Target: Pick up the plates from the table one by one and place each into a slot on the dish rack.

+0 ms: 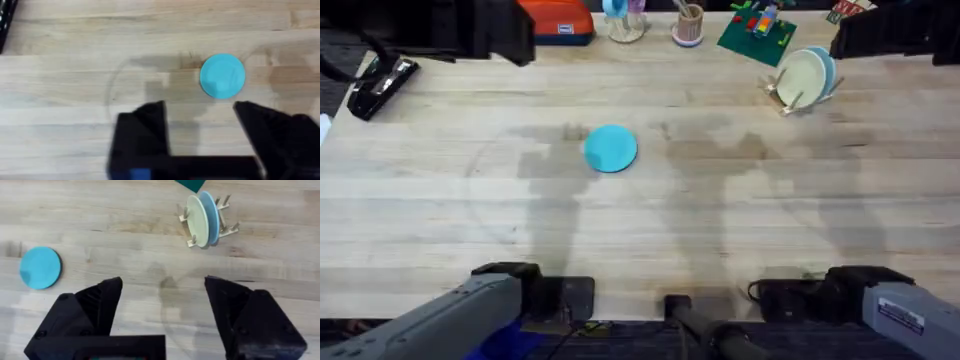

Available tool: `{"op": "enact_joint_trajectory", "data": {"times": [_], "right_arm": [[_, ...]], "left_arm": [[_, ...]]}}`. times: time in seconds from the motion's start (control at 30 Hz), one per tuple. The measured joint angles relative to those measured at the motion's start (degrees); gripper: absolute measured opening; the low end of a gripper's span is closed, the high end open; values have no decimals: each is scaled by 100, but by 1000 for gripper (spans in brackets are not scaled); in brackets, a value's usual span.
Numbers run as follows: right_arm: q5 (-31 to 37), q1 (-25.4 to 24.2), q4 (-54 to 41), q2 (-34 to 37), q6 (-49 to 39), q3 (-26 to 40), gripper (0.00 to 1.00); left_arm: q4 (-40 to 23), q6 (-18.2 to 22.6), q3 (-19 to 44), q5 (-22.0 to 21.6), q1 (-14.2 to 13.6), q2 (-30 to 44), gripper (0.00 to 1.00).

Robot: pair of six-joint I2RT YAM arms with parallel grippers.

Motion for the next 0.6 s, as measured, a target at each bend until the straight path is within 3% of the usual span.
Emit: {"op": "enact_joint_trajectory", "data": {"times": [0.1, 0.17, 0.37, 0.6], "right_arm": [[1, 0, 0, 0, 0, 0, 994], [0, 0, 1, 0, 0, 0, 994], [0, 0, 0, 0, 0, 0, 994], [0, 0, 1, 0, -2, 0, 995]], "left_arm": [[-2, 21, 0, 0, 0, 0, 310], [-10, 50, 0, -1, 0, 0, 79], [-135, 19, 0, 5, 0, 0, 42], [-271, -35, 0, 900, 106, 0, 42]]}}
